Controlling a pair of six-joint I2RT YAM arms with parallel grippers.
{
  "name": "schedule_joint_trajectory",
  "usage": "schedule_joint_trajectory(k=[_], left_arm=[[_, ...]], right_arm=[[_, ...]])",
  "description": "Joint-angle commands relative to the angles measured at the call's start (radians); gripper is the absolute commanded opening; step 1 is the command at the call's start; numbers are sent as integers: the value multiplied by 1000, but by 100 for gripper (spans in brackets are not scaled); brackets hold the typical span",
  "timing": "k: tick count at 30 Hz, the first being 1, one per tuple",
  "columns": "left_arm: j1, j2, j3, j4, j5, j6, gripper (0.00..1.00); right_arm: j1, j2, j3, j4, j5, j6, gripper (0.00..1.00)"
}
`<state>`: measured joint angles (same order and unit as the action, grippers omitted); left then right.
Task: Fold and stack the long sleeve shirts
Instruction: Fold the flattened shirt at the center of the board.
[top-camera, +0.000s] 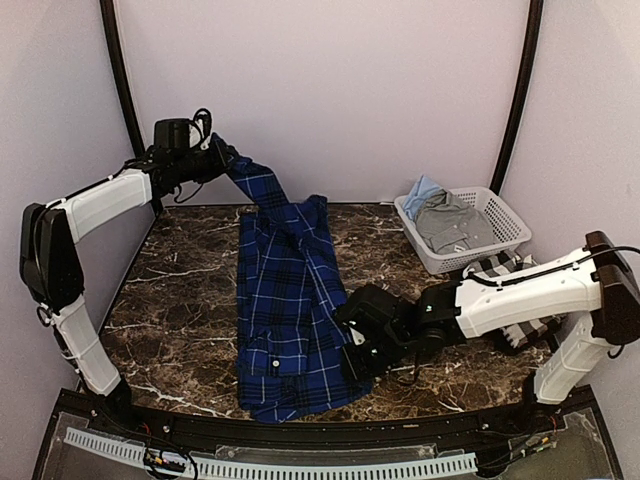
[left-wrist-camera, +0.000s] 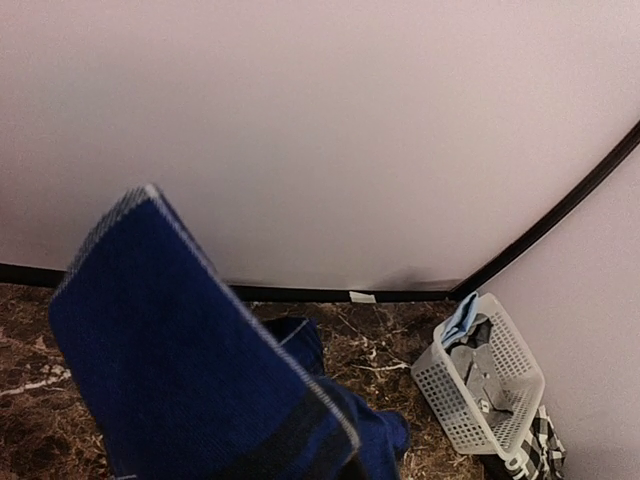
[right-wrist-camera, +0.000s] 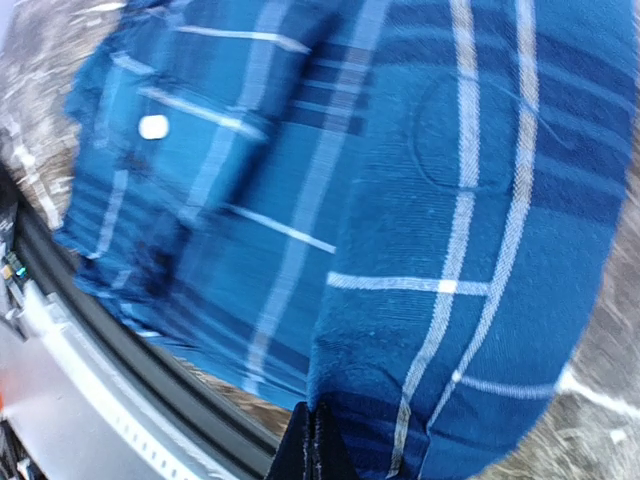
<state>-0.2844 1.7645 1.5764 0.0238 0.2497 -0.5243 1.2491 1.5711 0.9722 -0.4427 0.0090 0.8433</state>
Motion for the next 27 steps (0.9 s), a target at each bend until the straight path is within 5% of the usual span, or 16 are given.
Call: schedule_joint_trajectory(k=[1,16,27], left_arm=[[33,-68,-58,2,-66,21,0],[59,-64,-75,-70,-91,48,0],[59,-75,-168,-68,55,18,0]], right_arm=[[-17,56,66,81,-108,-96,0],[-65,153,130,159,-268,-148,0],[-182,38,77,158,-145,-147,0]])
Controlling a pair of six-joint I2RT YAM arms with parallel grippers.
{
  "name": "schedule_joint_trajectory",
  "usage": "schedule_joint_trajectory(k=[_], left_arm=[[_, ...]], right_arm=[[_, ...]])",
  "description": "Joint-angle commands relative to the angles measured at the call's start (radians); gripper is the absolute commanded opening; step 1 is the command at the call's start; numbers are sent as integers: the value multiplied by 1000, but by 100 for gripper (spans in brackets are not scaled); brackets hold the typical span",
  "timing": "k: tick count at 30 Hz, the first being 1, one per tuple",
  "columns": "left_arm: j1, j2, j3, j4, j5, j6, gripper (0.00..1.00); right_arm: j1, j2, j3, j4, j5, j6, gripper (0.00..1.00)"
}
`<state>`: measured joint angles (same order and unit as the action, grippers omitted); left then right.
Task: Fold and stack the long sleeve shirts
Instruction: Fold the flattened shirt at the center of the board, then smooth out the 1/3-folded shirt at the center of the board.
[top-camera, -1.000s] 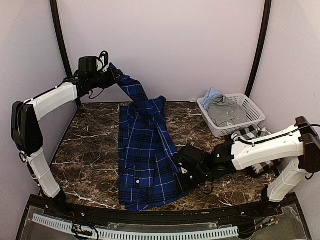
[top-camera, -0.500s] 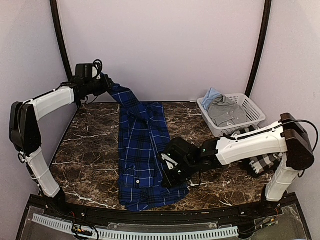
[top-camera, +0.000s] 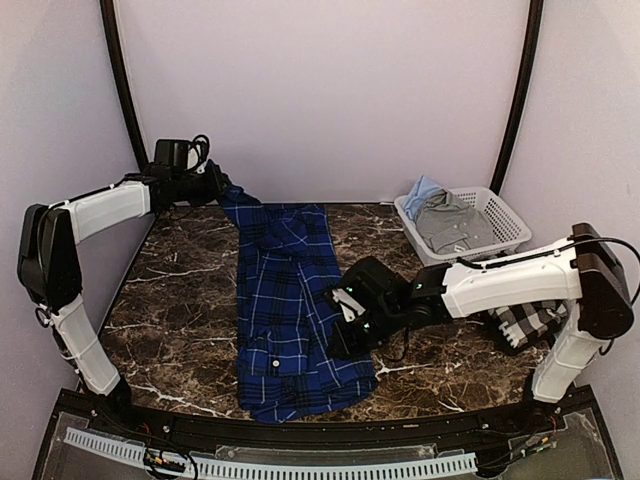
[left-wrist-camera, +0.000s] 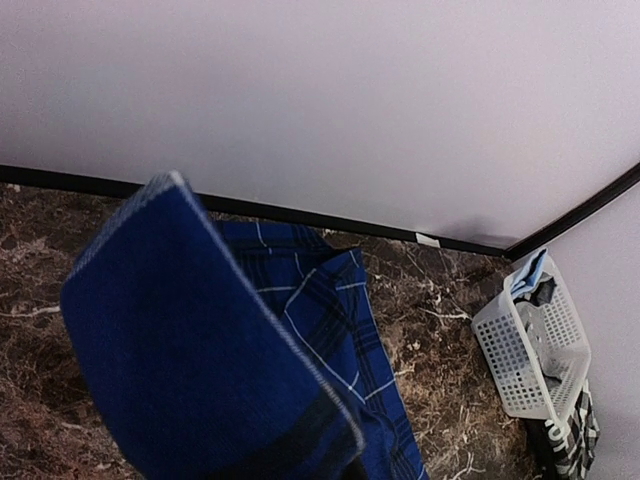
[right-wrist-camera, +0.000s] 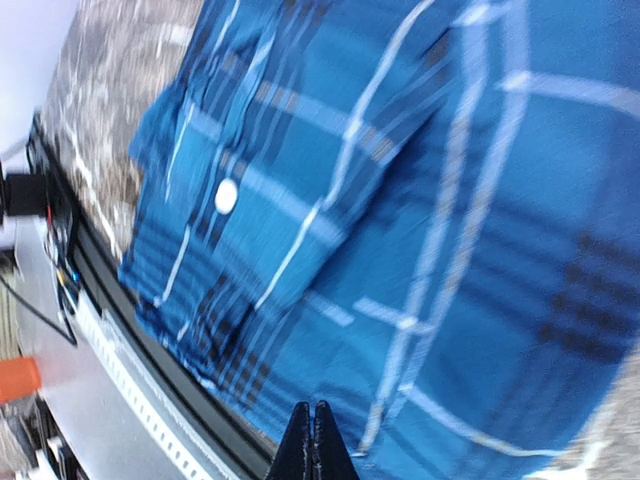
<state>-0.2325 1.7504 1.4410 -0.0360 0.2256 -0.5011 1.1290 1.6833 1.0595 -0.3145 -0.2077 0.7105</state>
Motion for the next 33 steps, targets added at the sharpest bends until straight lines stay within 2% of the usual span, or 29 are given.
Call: schedule_joint_trajectory(k=[1,8,17,22,27,33], left_arm=[[7,-63,-46,-18,96,-12,0],[7,-113,-165,-82,91,-68,0],[7,-195,-283,-114,101,-27,0],[7,-202,-302,-117,137,-16,0],[6,-183,-288,-108,255,17,0],[-16,-111,-251,-147,377,58,0]], right_arm=[[-80,-80,-7,39,87,-16,0],[-229,7,54,167,89,-21,0],[-278,299,250,259,18,-29,0],[-279,390,232,283,14,-5,0],[-283,397,190,310,8,12,0],[-282,273,144,377,57,11,0]])
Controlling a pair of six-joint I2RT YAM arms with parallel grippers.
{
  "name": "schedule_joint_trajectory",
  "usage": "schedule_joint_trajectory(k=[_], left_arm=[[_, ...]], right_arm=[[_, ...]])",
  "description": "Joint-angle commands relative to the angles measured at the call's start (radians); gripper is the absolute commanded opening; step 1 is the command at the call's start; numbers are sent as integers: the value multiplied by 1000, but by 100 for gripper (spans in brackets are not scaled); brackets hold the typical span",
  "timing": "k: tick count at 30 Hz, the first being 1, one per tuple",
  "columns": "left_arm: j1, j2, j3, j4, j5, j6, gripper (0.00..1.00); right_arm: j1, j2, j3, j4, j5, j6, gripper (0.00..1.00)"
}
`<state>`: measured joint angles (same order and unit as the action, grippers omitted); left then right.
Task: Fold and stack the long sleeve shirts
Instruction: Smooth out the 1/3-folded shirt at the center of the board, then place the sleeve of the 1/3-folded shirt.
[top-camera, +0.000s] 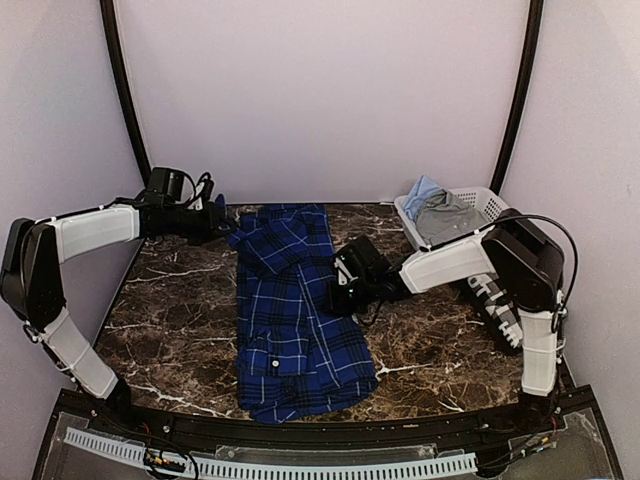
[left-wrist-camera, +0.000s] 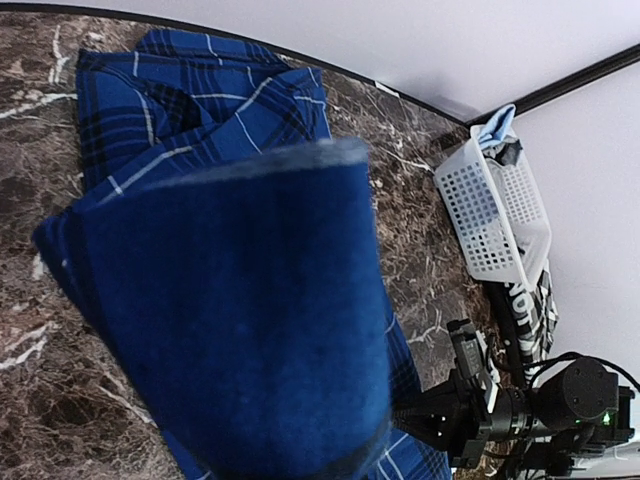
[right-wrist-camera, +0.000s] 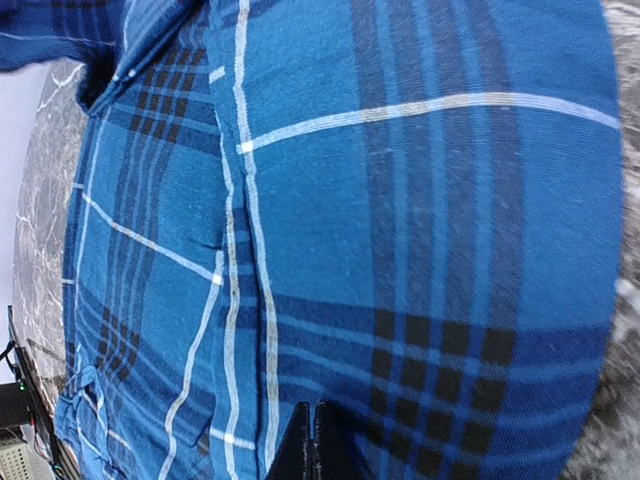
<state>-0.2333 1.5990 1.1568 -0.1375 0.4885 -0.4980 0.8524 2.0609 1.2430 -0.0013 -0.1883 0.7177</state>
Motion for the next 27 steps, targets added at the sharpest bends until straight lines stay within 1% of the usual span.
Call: schedule_joint_trajectory(k=[1,4,7,11,13,19,22,27], left_arm=[[-21,48,41,-55,123,66,0],[-68,81,83,-104,156,122,0],[-102,99,105,-124,186,159,1],[-138,121,119,-132,268,197,1],[-160,135,131,-153,313,223,2],[-199,218,210,-250,397,314,3],[-206,238,215,-252,442,322,4],[-228,277,243,-322,464,382,14]], right_arm=[[-6,-132,-50,76,52,1,0],[-6,-198,-80,117,84,-12,1],[-6,-227,-90,158,78,-29,12],[-5,-224,-85,230,-1,-50,31],[-4,-228,-86,252,-11,-59,37],[-6,-235,-90,251,18,-72,41],[-6,-234,-100,273,13,-79,44],[-7,-255,-119,265,53,-90,45]])
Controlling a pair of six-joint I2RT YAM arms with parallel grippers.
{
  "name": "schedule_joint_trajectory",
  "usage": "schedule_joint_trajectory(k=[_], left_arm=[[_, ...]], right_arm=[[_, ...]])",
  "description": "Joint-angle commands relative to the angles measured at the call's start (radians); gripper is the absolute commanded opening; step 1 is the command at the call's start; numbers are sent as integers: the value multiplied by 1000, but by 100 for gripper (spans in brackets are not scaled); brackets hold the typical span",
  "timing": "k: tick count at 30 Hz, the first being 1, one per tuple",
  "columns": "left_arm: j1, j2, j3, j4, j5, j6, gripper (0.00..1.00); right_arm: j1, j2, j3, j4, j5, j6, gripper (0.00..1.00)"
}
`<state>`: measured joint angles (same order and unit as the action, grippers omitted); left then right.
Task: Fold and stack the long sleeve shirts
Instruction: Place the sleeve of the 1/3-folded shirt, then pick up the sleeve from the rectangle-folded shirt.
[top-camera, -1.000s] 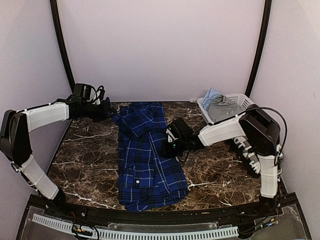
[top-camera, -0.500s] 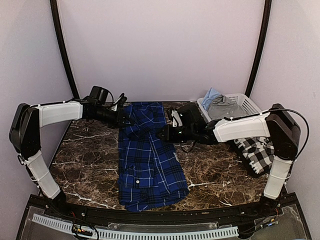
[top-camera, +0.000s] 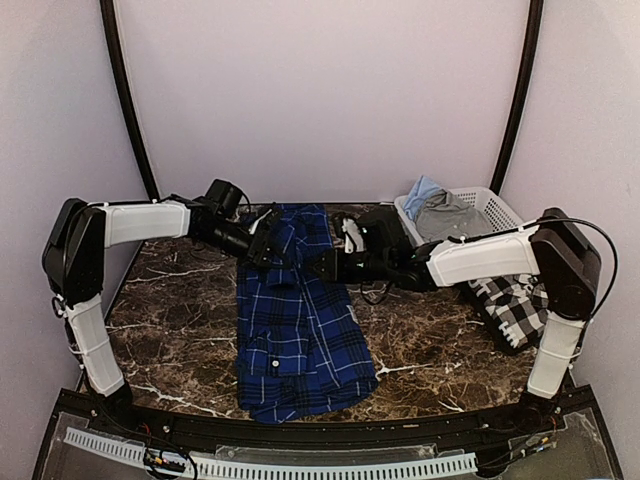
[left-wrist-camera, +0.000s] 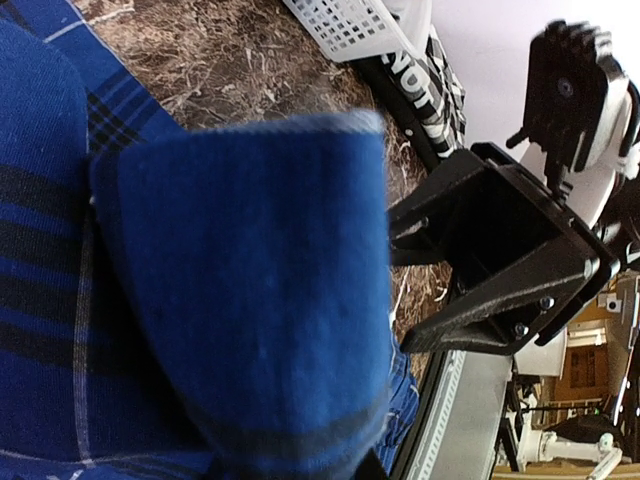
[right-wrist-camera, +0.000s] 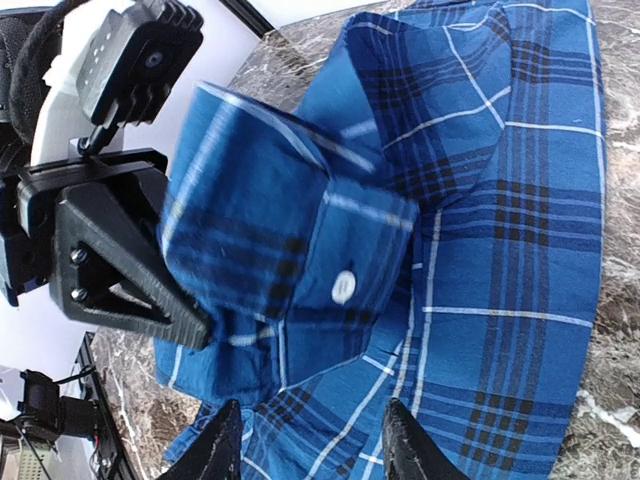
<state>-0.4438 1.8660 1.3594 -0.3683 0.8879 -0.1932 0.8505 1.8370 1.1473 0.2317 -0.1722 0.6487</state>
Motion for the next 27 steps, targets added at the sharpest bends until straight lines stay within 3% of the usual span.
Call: schedule_joint_trajectory(k=[1,4,7,11,16,27], left_arm=[[-19,11,40,-95,56,82,17],[-20,9,34,-99,-163,47,27],[4,18,34,-110,-430,-30,27],[30,28,33,-136,-500,-63,24],[7,-43,-8,-75,-421,-56,27],[-236,-108,-84,35,-604,-118,43]], right_arm=[[-6,-41,-28,28,56,-24,45],[-6,-38,-20,-8,72,-30,47],[-7,-18,-5,-38,61,-36,47],[-7,-3,-1,-56,62,-42,48],[-8,-14,-4,-92,108,-43,48],[-70,-222,-196,-126,275,35,51]])
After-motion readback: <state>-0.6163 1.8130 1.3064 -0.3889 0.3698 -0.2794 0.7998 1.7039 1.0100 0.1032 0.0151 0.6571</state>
